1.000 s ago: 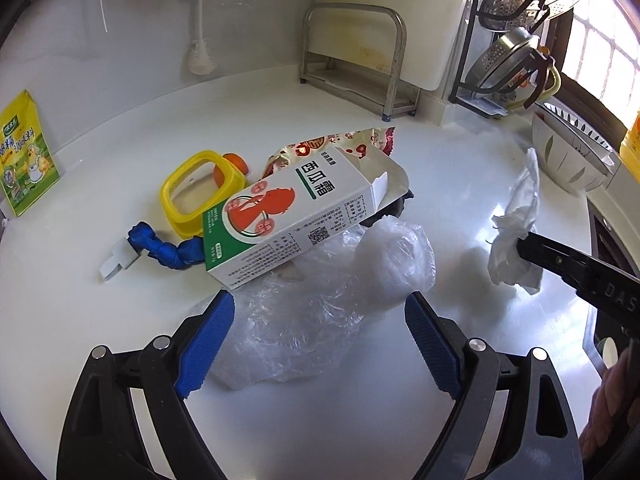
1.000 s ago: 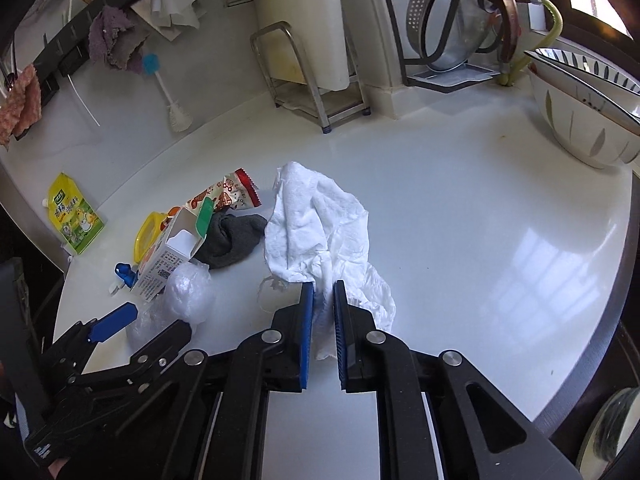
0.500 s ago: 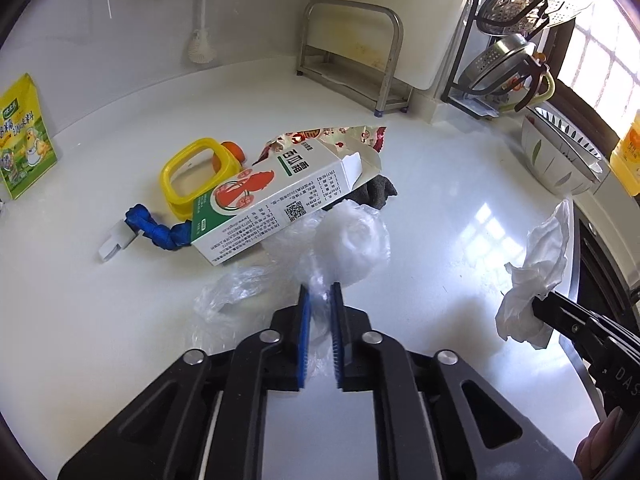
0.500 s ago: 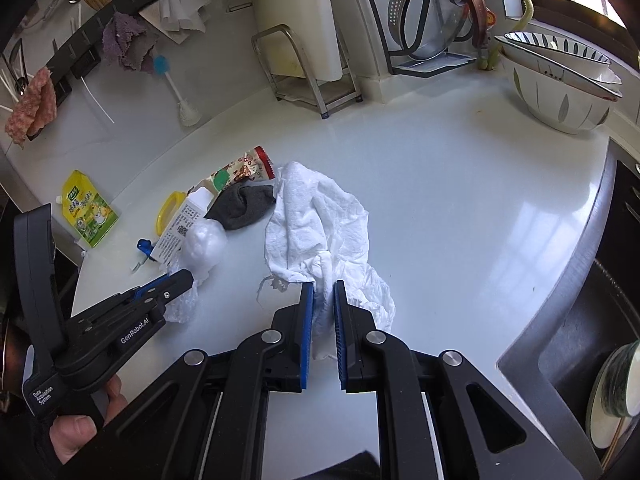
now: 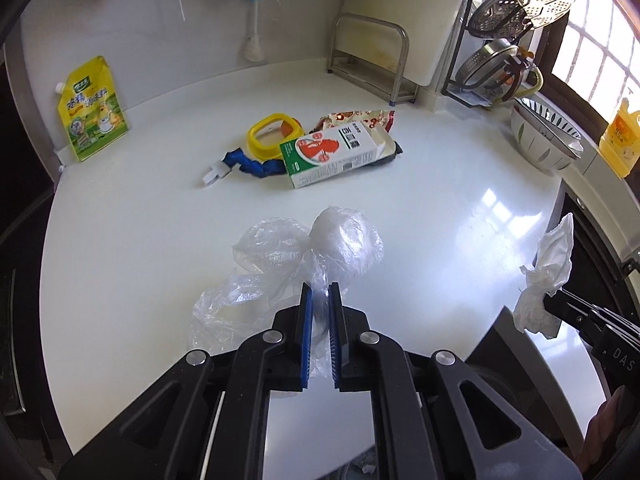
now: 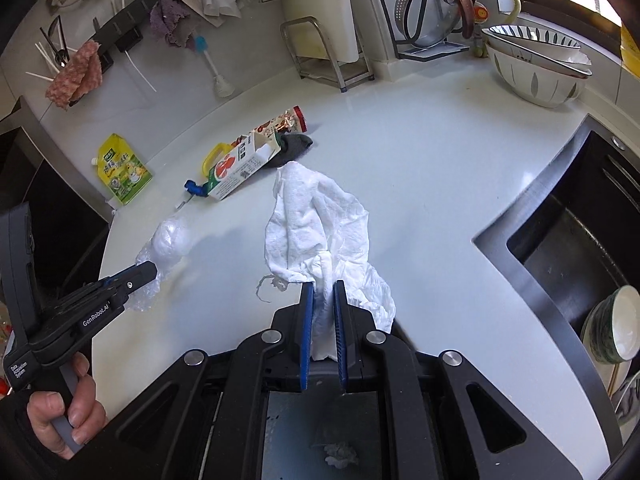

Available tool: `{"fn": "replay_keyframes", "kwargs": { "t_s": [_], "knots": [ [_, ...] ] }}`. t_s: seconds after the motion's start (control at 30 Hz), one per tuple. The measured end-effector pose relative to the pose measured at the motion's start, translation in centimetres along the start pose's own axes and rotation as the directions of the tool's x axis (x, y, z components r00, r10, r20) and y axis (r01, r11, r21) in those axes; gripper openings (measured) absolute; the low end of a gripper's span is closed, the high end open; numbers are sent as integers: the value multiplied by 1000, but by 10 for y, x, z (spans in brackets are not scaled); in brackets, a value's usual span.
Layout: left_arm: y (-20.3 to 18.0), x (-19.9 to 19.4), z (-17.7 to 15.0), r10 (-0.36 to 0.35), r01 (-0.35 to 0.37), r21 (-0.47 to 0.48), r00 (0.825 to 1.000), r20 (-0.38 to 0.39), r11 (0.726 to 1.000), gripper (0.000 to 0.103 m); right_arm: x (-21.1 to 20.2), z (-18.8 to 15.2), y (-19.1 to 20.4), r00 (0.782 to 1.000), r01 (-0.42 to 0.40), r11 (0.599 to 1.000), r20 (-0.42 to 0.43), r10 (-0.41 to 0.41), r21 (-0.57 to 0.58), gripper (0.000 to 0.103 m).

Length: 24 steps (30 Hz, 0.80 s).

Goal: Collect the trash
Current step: 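Carry bag and tissue over the wastebasket and open both tools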

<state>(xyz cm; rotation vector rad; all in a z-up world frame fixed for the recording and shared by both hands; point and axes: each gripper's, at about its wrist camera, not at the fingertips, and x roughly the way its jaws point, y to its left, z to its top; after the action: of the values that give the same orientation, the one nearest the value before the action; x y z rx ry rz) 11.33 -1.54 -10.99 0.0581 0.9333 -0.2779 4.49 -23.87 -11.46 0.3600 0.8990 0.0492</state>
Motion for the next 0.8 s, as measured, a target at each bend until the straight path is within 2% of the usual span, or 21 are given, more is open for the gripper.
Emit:
{"fn": "replay_keyframes", "kwargs": {
  "t_s": [0.23, 0.47, 0.8],
  "knots": [
    [-20, -42, -47, -10, 10, -3, 1000, -30, 1000, 8, -35, -47, 2, 999, -17, 999, -44, 15, -49, 10],
    [-46, -68, -78, -16, 17, 12, 999, -41, 1000, 8, -59, -89, -9, 995, -37, 997, -92, 30, -68, 10],
    [-75, -72, -112, -33, 39, 44, 993, -112, 998, 8, -69, -120, -32, 990, -38, 998, -140, 30, -55, 10]
  ]
}}
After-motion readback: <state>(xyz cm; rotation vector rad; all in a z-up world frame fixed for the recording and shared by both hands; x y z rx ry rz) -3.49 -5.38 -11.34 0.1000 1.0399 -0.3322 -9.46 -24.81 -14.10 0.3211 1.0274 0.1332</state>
